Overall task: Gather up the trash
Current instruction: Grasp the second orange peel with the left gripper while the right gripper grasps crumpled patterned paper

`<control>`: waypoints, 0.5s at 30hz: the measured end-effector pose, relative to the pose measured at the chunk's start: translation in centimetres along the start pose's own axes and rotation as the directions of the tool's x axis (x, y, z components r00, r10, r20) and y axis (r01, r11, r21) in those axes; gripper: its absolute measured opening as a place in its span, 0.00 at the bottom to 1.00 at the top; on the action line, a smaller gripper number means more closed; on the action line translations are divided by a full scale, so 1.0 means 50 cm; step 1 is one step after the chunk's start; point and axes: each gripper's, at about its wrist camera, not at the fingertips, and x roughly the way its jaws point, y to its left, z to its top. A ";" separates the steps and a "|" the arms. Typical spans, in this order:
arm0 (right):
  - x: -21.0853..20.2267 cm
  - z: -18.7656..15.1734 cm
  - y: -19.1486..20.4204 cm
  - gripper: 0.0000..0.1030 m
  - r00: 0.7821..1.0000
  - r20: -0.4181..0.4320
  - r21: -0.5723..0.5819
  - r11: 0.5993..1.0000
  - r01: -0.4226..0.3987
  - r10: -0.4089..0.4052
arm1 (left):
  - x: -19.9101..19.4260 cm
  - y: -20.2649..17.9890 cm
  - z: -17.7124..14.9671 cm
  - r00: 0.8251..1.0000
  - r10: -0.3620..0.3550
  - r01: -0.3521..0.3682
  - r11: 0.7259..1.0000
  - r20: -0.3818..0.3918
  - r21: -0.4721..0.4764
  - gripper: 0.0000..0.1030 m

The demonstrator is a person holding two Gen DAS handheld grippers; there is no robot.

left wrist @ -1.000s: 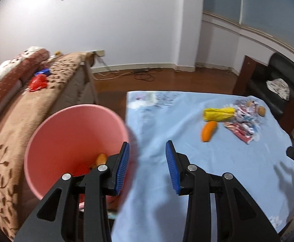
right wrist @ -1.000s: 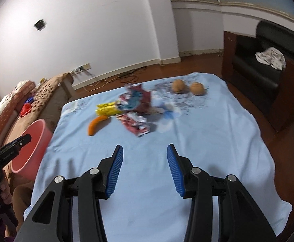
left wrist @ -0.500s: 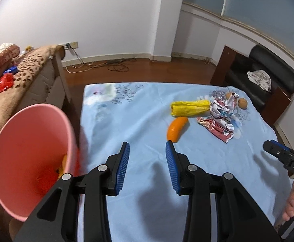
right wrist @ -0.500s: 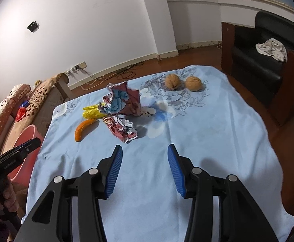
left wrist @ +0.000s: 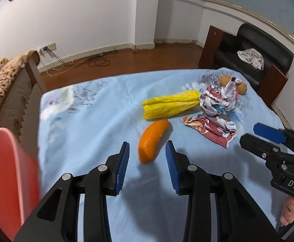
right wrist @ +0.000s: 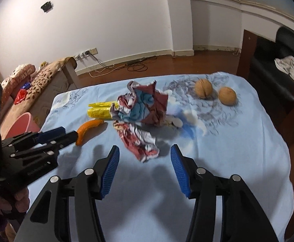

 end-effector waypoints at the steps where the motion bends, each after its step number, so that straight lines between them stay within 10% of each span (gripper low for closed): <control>1: 0.008 0.006 0.000 0.51 1.000 -0.002 -0.005 1.000 0.001 -0.001 | 0.007 -0.001 0.002 1.000 -0.002 0.002 1.000 -0.003 -0.002 0.36; 10: 0.071 0.019 0.005 0.50 0.998 -0.056 -0.066 0.998 0.006 -0.010 | 0.045 -0.008 0.002 1.000 -0.002 0.002 1.000 -0.007 -0.029 0.22; 15: 0.092 0.005 0.017 0.24 0.996 -0.090 -0.090 0.996 -0.002 -0.006 | 0.042 -0.012 -0.006 1.000 0.001 -0.001 1.000 -0.002 -0.023 0.17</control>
